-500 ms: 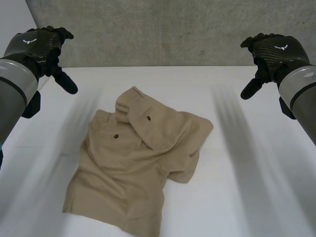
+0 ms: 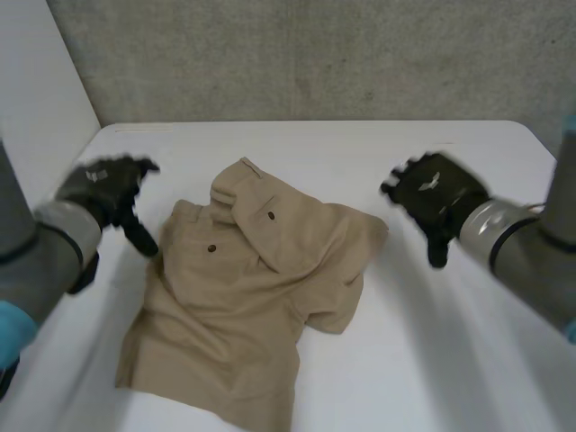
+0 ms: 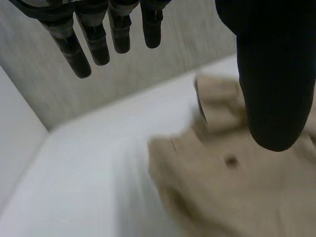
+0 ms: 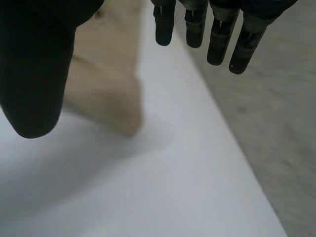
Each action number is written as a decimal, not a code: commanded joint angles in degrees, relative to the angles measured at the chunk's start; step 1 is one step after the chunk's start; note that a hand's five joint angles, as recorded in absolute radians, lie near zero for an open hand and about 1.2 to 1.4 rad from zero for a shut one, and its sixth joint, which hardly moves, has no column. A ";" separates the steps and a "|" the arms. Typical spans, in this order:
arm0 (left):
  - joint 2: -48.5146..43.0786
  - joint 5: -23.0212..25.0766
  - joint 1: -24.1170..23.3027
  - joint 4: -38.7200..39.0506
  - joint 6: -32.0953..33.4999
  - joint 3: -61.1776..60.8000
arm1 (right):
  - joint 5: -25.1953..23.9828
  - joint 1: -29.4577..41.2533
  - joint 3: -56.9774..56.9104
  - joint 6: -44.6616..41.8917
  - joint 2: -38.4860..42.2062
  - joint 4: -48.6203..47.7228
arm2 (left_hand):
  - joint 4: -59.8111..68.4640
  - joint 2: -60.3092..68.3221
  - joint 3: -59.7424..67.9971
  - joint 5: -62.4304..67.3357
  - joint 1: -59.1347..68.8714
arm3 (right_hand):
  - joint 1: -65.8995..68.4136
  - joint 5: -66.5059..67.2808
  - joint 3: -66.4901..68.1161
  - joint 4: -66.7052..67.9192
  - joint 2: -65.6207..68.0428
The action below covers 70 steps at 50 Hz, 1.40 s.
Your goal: Fold the shorts.
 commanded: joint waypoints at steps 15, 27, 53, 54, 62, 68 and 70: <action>-4.24 0.02 1.02 1.37 -0.23 -8.42 | -4.10 7.14 0.87 7.53 16.65 -11.88 | -1.01 -0.98 -1.62 -1.70 -0.18 | 66.23 61.92 63.35 62.16 63.53; -4.15 0.02 2.78 2.34 -0.23 -7.90 | -7.25 13.54 -0.97 17.36 10.41 6.84 | -1.35 -1.31 -1.96 -2.04 -0.51 | 70.70 66.39 67.82 66.63 68.00; -4.41 0.02 4.54 2.77 -0.14 -7.28 | -11.84 7.58 -16.25 23.73 11.80 1.13 | -1.18 -1.15 -1.79 -1.87 -0.35 | 0.70 -3.61 -2.18 -3.37 -2.00; -4.50 0.02 4.45 2.86 -0.14 -7.28 | -11.83 7.58 -17.14 22.23 12.60 0.96 | -1.01 -0.98 -1.63 -1.70 -0.18 | 0.70 -3.61 -2.18 -3.37 -2.00; -7.31 0.02 4.45 3.04 -0.23 -6.05 | -12.62 8.37 -26.89 9.04 23.58 -4.75 | 0.50 0.54 -0.11 -0.19 1.34 | 0.70 -3.61 -2.18 -3.37 -2.00; -11.79 0.11 4.71 2.78 -0.40 -3.07 | -15.87 10.30 -33.58 3.50 32.81 -8.10 | 3.86 3.89 3.24 3.17 4.69 | 2.97 -1.34 0.09 -1.10 0.26; -12.85 0.11 4.63 2.78 -0.40 -2.45 | -17.88 10.57 -36.20 2.18 35.96 -8.10 | 5.21 5.24 4.59 4.52 6.04 | 3.47 -0.84 0.59 -0.59 0.77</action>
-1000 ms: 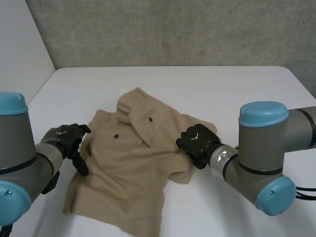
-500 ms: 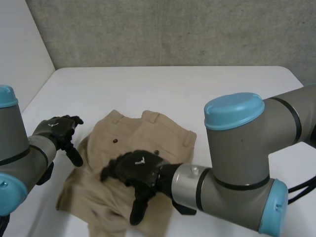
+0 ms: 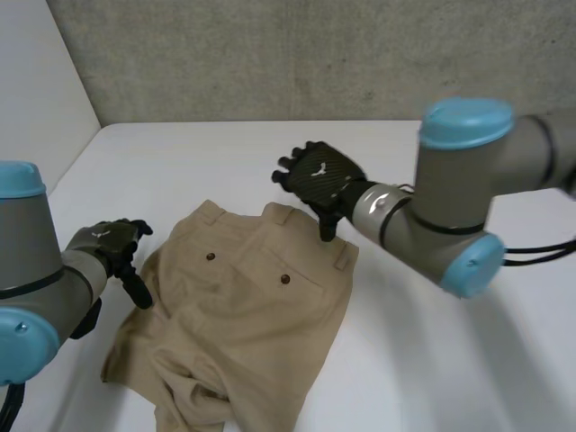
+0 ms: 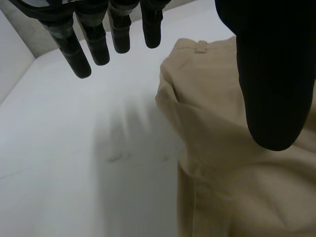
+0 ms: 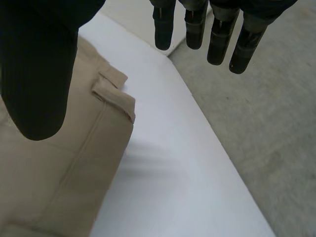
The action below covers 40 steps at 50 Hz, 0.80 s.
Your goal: Fold the shorts.
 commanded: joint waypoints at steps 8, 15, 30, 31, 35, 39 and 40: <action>-8.91 -0.31 -0.86 -0.38 -0.12 5.57 | -7.04 2.31 -15.07 -5.92 18.17 -2.26 | 18.10 18.19 17.60 17.52 18.91 | 17.15 14.65 16.53 15.29 15.89; -8.56 -0.75 -0.86 0.76 0.14 8.73 | -4.15 2.23 -15.08 -5.49 17.31 -2.43 | 55.98 56.07 55.47 55.39 56.78 | 68.62 66.12 67.99 66.76 67.35; -8.39 -0.05 -9.03 7.35 0.32 20.87 | 9.66 0.47 16.29 -11.82 -13.10 23.12 | 67.93 68.02 67.42 67.34 68.73 | 68.62 66.12 67.99 66.76 67.35; -8.47 0.22 -9.47 7.96 0.49 20.87 | 9.66 0.82 19.09 -11.12 -15.11 27.75 | 67.93 68.02 67.42 67.34 68.73 | 68.62 66.12 67.99 66.76 67.35; -8.47 1.36 -11.84 10.34 3.99 20.08 | 7.99 0.91 20.88 -7.95 -17.33 33.34 | 66.95 67.04 66.44 66.36 67.76 | 20.65 18.15 20.02 18.79 19.38; -8.30 1.45 -13.95 10.61 8.65 19.29 | 8.08 -0.14 13.68 2.13 -18.65 26.76 | 65.94 66.02 65.43 65.35 66.74 | 12.35 9.85 11.73 10.49 11.09; -8.21 1.45 -14.48 10.61 9.54 19.11 | 8.08 -0.67 12.53 4.77 -19.08 25.18 | 65.77 65.85 65.26 65.18 66.57 | 9.83 7.33 9.20 7.97 8.56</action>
